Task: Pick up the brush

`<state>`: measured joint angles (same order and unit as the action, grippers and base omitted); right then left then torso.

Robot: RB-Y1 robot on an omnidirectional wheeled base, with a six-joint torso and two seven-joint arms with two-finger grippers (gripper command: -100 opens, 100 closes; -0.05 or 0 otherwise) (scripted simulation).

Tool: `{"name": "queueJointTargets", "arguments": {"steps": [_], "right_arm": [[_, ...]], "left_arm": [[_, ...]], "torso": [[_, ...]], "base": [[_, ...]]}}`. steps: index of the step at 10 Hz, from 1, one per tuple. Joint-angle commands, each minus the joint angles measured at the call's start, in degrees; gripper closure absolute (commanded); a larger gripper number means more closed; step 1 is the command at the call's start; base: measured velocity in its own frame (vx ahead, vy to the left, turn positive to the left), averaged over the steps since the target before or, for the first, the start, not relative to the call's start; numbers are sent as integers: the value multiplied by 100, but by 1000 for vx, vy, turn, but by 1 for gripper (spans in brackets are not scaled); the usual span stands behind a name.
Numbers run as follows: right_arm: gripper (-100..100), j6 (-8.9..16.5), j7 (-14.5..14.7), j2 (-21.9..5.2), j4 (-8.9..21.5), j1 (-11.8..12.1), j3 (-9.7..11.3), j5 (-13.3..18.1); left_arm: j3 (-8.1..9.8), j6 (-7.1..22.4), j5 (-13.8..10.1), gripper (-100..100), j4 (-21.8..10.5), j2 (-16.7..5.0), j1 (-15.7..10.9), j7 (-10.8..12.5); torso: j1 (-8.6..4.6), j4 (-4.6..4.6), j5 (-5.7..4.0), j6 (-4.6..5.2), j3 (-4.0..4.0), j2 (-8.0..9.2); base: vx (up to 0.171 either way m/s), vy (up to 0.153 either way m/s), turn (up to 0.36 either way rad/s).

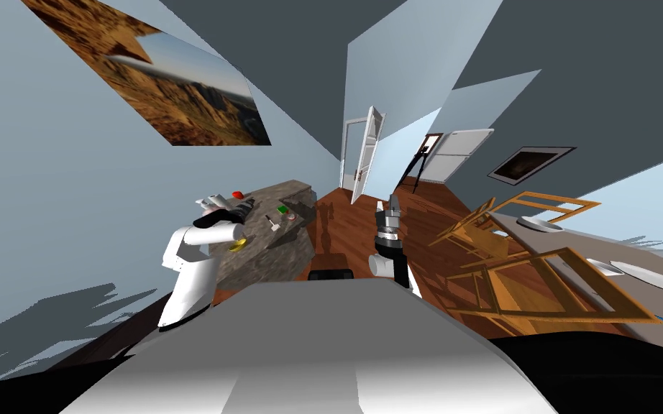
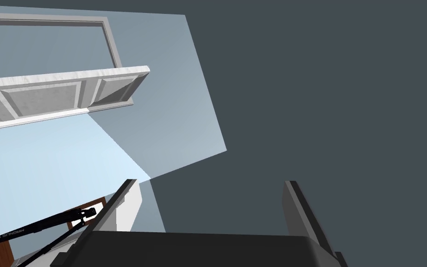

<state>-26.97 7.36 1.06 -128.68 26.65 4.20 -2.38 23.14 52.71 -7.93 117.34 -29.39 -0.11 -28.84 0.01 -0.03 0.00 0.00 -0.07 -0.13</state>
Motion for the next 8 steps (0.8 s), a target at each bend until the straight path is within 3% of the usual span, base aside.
{"name": "queueJointTargets", "arguments": {"steps": [1,5,8], "right_arm": [[0,0,0,0,0,0,0,0],[0,0,0,0,0,0,0,0],[0,0,0,0,0,0,0,0]], "left_arm": [[5,286,-38,-100,-71,-33,-86,-30],[6,724,-118,-100,-199,-83,-244,-73],[-23,1291,-288,-100,-460,-161,-547,-133]], "torso": [[0,0,0,0,0,0],[2,-1,1,-2,0,1],[5,-1,2,-3,-1,-1]], "base": [[31,2,-40],[22,4,-24],[38,15,-52]]}}
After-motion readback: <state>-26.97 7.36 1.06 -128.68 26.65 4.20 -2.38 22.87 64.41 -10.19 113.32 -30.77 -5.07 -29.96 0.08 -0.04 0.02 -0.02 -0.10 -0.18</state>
